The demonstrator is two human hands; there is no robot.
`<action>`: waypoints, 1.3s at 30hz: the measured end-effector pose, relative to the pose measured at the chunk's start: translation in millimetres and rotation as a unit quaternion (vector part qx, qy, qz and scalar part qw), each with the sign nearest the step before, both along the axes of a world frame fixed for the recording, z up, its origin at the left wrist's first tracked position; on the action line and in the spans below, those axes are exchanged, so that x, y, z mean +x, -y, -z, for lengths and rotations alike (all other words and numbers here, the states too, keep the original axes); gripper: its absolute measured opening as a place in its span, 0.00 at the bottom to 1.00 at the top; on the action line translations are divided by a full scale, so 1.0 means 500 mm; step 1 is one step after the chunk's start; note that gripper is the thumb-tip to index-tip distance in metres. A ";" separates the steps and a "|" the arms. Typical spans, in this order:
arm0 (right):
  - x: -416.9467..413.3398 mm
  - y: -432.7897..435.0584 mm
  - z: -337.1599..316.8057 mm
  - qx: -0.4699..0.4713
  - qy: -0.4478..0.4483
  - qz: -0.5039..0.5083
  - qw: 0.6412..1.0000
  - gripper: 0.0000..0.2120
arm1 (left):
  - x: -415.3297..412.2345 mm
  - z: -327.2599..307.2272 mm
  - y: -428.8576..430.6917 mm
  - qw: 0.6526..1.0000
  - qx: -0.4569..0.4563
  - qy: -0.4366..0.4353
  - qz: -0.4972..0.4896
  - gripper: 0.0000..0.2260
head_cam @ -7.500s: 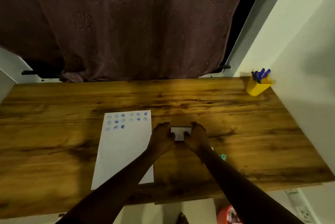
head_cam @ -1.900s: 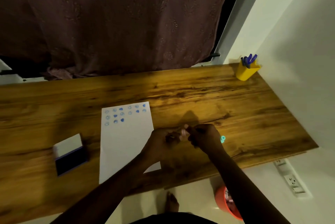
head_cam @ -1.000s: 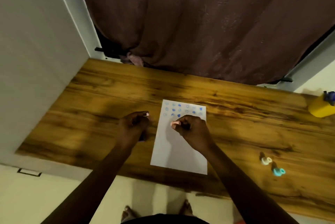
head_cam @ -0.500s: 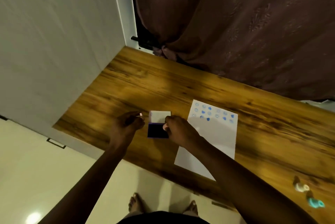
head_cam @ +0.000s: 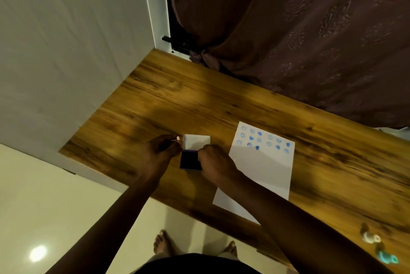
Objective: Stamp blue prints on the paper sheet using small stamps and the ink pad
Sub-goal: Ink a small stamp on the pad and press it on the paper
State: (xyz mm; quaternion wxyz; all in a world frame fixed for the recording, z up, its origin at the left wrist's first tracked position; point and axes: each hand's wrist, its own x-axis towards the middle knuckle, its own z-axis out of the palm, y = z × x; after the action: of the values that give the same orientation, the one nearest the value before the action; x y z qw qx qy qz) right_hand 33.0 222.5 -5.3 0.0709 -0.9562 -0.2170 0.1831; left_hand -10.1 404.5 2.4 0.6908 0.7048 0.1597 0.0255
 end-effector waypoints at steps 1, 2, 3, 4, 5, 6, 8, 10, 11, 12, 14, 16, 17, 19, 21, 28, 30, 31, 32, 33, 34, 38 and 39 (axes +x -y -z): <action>0.003 -0.003 -0.001 -0.002 -0.011 0.005 1.000 0.20 | 0.001 -0.003 0.004 1.000 0.000 0.001 0.000 0.08; 0.008 -0.005 -0.004 -0.009 -0.030 0.011 0.999 0.21 | 0.002 -0.006 0.008 1.000 -0.001 0.001 0.000 0.08; 0.012 -0.006 -0.006 -0.018 -0.047 0.016 0.999 0.22 | 0.002 -0.009 0.011 1.000 -0.002 0.002 0.001 0.07; 0.016 -0.007 -0.009 -0.022 -0.052 0.017 0.998 0.22 | 0.002 -0.013 0.014 1.000 -0.005 0.004 0.004 0.07; 0.017 -0.006 -0.010 -0.015 -0.042 0.015 0.999 0.21 | 0.001 -0.019 0.017 1.000 -0.008 0.006 0.009 0.06; 0.017 -0.003 -0.012 -0.001 -0.027 0.012 1.000 0.20 | 0.001 -0.024 0.021 1.000 -0.011 0.008 0.013 0.06; 0.016 0.003 -0.020 0.023 -0.015 0.013 1.000 0.18 | 0.002 -0.028 0.024 1.000 -0.014 0.004 0.015 0.06; 0.017 0.012 -0.031 0.058 -0.013 0.031 0.998 0.12 | 0.003 -0.033 0.028 1.000 -0.016 -0.004 0.015 0.09; 0.019 0.019 -0.039 0.084 -0.013 0.049 0.995 0.09 | 0.004 -0.035 0.031 1.000 -0.015 -0.005 0.018 0.10; 0.022 0.028 -0.050 0.115 -0.013 0.070 0.991 0.08 | 0.005 -0.036 0.035 1.000 -0.015 -0.005 0.019 0.11; 0.028 0.057 -0.075 0.176 -0.004 0.116 0.977 0.08 | 0.006 -0.039 0.044 1.000 -0.018 -0.005 0.018 0.11; 0.033 0.112 -0.099 0.218 -0.001 0.159 0.963 0.08 | 0.007 -0.041 0.058 0.999 -0.019 -0.009 0.026 0.12; 0.037 0.145 -0.107 0.226 0.006 0.181 0.957 0.09 | 0.007 -0.040 0.065 0.999 -0.016 -0.013 0.035 0.12; 0.045 0.216 -0.113 0.218 0.032 0.229 0.948 0.11 | 0.007 -0.037 0.082 0.998 -0.011 -0.018 0.059 0.11; 0.050 0.284 -0.104 0.189 0.059 0.287 0.937 0.11 | 0.007 -0.035 0.105 0.997 -0.007 -0.027 0.073 0.11; 0.041 0.378 -0.053 0.058 0.071 0.290 0.953 0.13 | -0.001 -0.033 0.193 0.994 -0.038 -0.039 0.095 0.07; 0.042 0.374 -0.046 0.054 0.065 0.289 0.954 0.14 | -0.001 -0.034 0.210 0.993 -0.019 -0.037 0.106 0.08; 0.044 0.370 -0.043 0.052 0.063 0.288 0.954 0.14 | 0.000 -0.035 0.216 0.993 -0.012 -0.035 0.111 0.09; 0.048 0.368 -0.041 0.051 0.061 0.286 0.955 0.14 | 0.001 -0.037 0.221 0.993 -0.009 -0.032 0.114 0.11; 0.051 0.365 -0.039 0.050 0.062 0.284 0.956 0.14 | 0.001 -0.038 0.224 0.993 -0.007 -0.026 0.116 0.14; 0.055 0.362 -0.039 0.049 0.062 0.283 0.956 0.14 | 0.002 -0.040 0.226 0.993 -0.005 -0.020 0.118 0.16; 0.066 0.354 -0.034 0.038 0.057 0.287 0.955 0.16 | 0.005 -0.043 0.233 0.993 0.012 -0.014 0.117 0.19; 0.066 0.353 -0.032 0.032 0.057 0.291 0.955 0.17 | 0.007 -0.043 0.233 0.993 0.013 -0.017 0.116 0.19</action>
State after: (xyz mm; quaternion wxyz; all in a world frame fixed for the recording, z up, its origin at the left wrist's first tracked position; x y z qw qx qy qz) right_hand 66.0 46.0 10.6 0.1392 -0.9841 0.0608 0.0924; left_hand -6.8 287.8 23.9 0.6767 0.7280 0.0885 -0.0647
